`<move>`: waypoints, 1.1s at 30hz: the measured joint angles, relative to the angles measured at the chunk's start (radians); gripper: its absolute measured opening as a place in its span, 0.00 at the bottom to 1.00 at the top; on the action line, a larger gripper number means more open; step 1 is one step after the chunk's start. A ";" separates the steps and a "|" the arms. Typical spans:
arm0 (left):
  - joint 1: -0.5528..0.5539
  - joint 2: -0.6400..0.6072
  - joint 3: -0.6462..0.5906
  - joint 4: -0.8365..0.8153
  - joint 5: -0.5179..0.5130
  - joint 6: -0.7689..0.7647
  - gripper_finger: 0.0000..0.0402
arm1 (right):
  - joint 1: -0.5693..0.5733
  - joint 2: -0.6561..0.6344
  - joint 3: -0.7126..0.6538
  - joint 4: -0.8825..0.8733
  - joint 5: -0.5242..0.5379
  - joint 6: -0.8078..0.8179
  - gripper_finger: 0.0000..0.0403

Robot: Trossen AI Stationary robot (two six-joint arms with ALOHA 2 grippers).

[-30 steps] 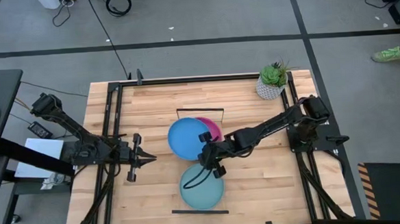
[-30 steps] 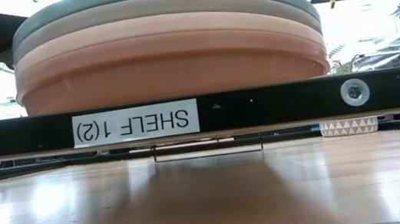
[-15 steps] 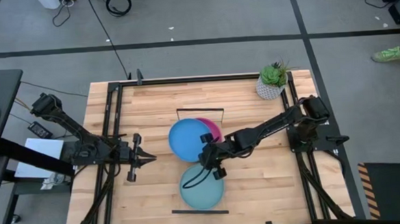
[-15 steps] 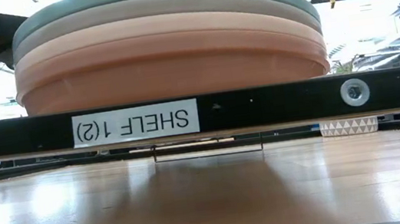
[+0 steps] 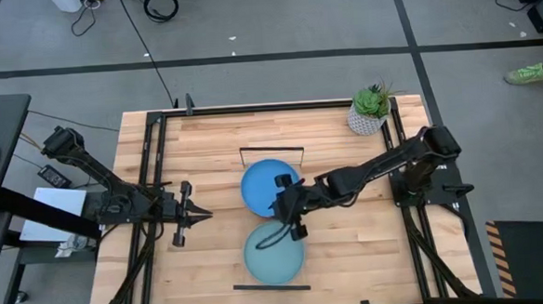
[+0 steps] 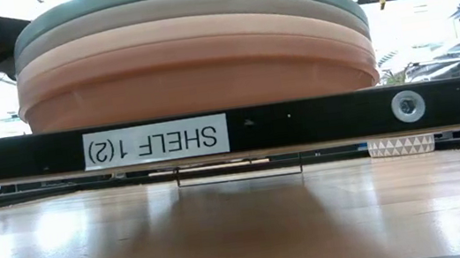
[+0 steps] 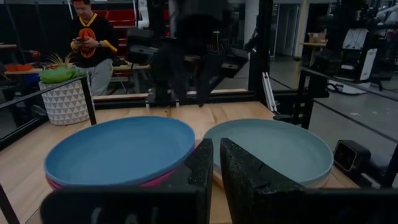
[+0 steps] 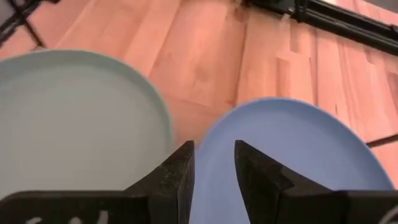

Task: Place and stack plates onto a shelf
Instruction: Return to Home Position

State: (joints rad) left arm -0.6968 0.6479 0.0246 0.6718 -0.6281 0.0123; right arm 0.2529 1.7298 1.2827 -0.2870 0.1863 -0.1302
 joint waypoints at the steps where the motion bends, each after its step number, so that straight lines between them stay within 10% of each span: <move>1: 0.000 0.000 0.000 -0.003 0.000 0.003 0.09 | -0.008 0.003 0.000 0.012 -0.005 0.001 0.30; 22: 0.014 -0.001 0.000 0.066 -0.058 0.049 0.09 | -0.168 0.133 -0.184 0.637 -0.219 -0.068 0.30; 33: 0.036 -0.010 0.000 0.111 -0.059 0.156 0.09 | -0.190 0.034 -0.188 0.461 -0.156 -0.021 0.30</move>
State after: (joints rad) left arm -0.6606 0.6379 0.0247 0.7833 -0.6870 0.1684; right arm 0.0631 1.7642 1.0947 0.1740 0.0304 -0.1514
